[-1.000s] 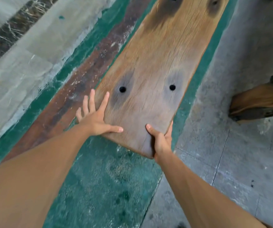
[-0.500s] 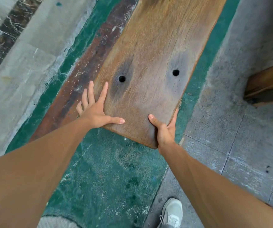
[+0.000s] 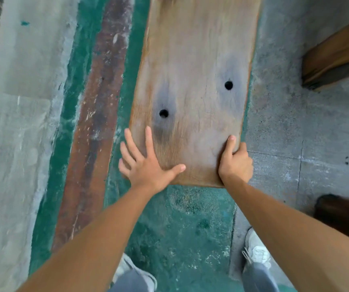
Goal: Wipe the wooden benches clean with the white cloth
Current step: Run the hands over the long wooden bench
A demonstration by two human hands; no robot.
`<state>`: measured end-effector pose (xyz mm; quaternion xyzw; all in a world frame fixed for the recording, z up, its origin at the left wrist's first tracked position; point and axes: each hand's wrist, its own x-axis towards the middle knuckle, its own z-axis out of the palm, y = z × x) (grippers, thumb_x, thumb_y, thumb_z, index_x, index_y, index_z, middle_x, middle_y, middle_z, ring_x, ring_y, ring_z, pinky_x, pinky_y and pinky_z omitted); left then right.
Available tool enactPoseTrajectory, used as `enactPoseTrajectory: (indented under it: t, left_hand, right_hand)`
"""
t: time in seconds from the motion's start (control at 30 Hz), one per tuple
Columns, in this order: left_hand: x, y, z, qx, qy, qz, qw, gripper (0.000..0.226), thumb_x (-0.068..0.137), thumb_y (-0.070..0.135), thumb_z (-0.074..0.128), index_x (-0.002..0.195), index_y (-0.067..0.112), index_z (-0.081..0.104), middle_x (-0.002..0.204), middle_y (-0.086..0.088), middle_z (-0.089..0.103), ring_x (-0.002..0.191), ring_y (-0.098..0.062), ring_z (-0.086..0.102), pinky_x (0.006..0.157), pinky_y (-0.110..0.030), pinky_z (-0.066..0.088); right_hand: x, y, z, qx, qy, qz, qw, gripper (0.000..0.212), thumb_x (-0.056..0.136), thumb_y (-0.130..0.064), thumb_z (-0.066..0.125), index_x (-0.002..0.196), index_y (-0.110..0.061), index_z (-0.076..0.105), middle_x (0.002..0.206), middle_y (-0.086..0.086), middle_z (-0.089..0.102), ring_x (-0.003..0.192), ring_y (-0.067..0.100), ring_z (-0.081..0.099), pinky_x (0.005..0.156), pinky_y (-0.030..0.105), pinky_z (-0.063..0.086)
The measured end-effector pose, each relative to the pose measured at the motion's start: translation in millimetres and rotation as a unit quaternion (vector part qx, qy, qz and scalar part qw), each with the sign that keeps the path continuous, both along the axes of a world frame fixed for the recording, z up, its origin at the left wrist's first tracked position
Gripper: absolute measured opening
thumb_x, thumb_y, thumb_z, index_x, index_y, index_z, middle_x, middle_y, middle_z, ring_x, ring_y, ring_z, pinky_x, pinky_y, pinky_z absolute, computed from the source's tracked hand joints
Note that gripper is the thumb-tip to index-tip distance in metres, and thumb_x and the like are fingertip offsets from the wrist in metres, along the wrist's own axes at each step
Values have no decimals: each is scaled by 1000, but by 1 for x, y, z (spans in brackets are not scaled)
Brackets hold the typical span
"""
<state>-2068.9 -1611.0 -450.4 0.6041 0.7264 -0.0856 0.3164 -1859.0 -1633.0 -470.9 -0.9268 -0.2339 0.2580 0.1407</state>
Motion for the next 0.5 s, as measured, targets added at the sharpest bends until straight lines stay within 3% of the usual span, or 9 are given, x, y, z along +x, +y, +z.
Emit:
enactPoseTrajectory:
  t: [0.07, 0.13, 0.2, 0.23, 0.3, 0.37, 0.5]
  left_hand:
    - [-5, 0, -2, 27, 27, -42, 998, 114, 75, 89, 41, 151, 40, -28, 157, -15, -39, 148, -43, -6, 112, -64, 15]
    - [-12, 17, -4, 72, 37, -60, 995, 81, 91, 71, 34, 154, 32, 0, 159, -26, -5, 139, -42, 19, 107, -57, 24]
    - [-18, 57, -4, 131, 26, -26, 991, 50, 96, 54, 37, 135, 23, 32, 141, -24, 32, 126, -39, 37, 103, -52, 28]
    - [-18, 87, -4, 164, 17, -19, 986, 43, 97, 49, 38, 127, 19, 39, 136, -20, 39, 124, -38, 40, 102, -51, 30]
    - [-10, 159, -5, 224, -12, -29, 974, 42, 97, 44, 39, 126, 14, 45, 138, -19, 40, 126, -39, 43, 102, -50, 33]
    - [12, 224, -9, 229, -69, -34, 971, 47, 99, 43, 37, 137, 15, 41, 146, -20, 34, 129, -40, 44, 104, -48, 35]
    - [53, 267, -32, 218, -18, -52, 974, 52, 101, 51, 23, 151, 36, 25, 159, -21, 20, 135, -42, 41, 103, -55, 39]
  right_hand:
    - [-5, 1, -1, -13, -48, 5, 999, 67, 99, -69, 23, 115, -15, 60, 108, 23, 70, 104, 45, 63, 80, 47, 42]
    - [-5, 0, -4, -38, -83, 8, 996, 67, 100, -67, 23, 115, -15, 62, 110, 26, 69, 105, 47, 62, 85, 49, 45]
    - [-4, 1, -4, -38, -99, 8, 994, 68, 98, -69, 22, 108, -15, 62, 107, 28, 68, 102, 49, 63, 85, 50, 47]
    - [-3, 1, -4, -34, -106, 8, 994, 68, 97, -71, 21, 102, -16, 61, 104, 29, 68, 99, 50, 64, 83, 50, 48]
    - [-1, 1, -7, -31, -124, 6, 992, 69, 92, -74, 17, 91, -17, 56, 97, 29, 68, 95, 49, 65, 79, 48, 47]
    - [-3, 1, -12, -31, -132, -6, 991, 68, 90, -76, 16, 83, -19, 50, 90, 27, 68, 90, 50, 65, 73, 46, 44]
    - [-3, -2, -18, -27, -141, -40, 989, 62, 91, -77, 18, 74, -21, 40, 78, 25, 67, 80, 49, 66, 64, 41, 34]
